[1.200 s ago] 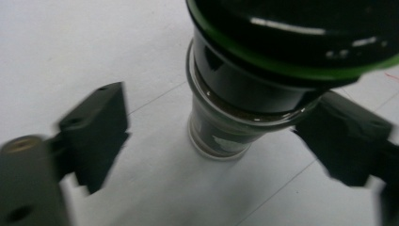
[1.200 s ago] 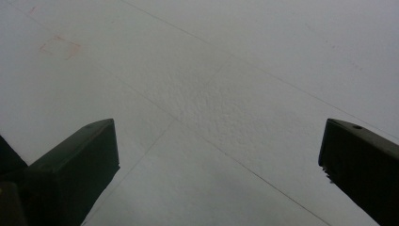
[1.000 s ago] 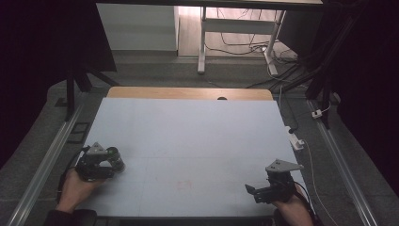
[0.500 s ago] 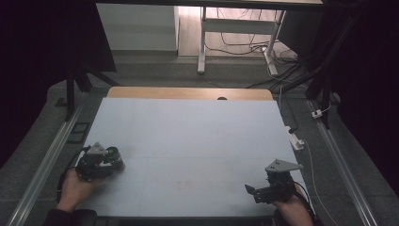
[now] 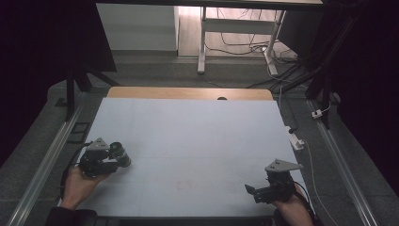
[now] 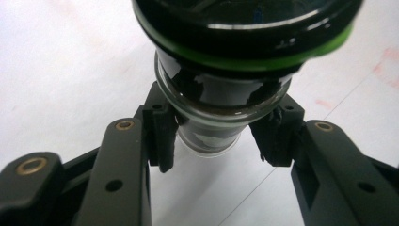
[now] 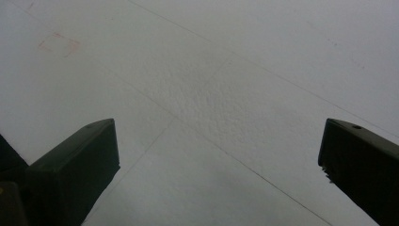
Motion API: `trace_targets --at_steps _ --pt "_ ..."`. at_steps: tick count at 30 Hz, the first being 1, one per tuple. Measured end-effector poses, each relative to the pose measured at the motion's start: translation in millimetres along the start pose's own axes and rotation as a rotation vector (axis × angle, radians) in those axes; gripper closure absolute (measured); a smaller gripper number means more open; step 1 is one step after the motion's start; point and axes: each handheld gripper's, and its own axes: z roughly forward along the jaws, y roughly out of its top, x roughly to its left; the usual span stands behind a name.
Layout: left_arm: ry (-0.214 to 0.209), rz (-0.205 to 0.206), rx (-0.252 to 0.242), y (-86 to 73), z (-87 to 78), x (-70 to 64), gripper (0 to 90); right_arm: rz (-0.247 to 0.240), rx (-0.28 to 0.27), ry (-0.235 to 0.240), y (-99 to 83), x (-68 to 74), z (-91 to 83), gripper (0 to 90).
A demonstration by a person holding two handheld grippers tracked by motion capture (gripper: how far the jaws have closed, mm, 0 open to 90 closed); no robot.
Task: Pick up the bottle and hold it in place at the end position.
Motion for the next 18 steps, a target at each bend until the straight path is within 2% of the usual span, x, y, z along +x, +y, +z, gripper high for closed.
trace_targets --at_steps 5,6,11,14,18 --pt "-0.003 0.033 0.013 10.7 6.3 -5.3 54.0 0.003 -0.002 0.0 -0.1 0.0 -0.2 0.0" --pt "-0.015 0.043 0.015 16.8 8.8 -7.3 54.0 0.003 -0.002 0.001 -0.1 0.0 -0.1 0.0" --pt "-0.049 0.035 0.029 30.5 15.0 -10.5 54.0 0.003 -0.002 0.001 -0.1 0.0 -0.2 0.0" --pt "-0.061 0.062 0.042 45.5 22.2 -17.3 54.0 0.002 -0.003 0.001 -0.1 -0.1 -0.2 0.0" --pt "-0.078 0.079 0.039 56.4 28.0 -22.6 54.0 0.003 -0.002 0.0 -0.1 -0.2 -0.4 0.0"
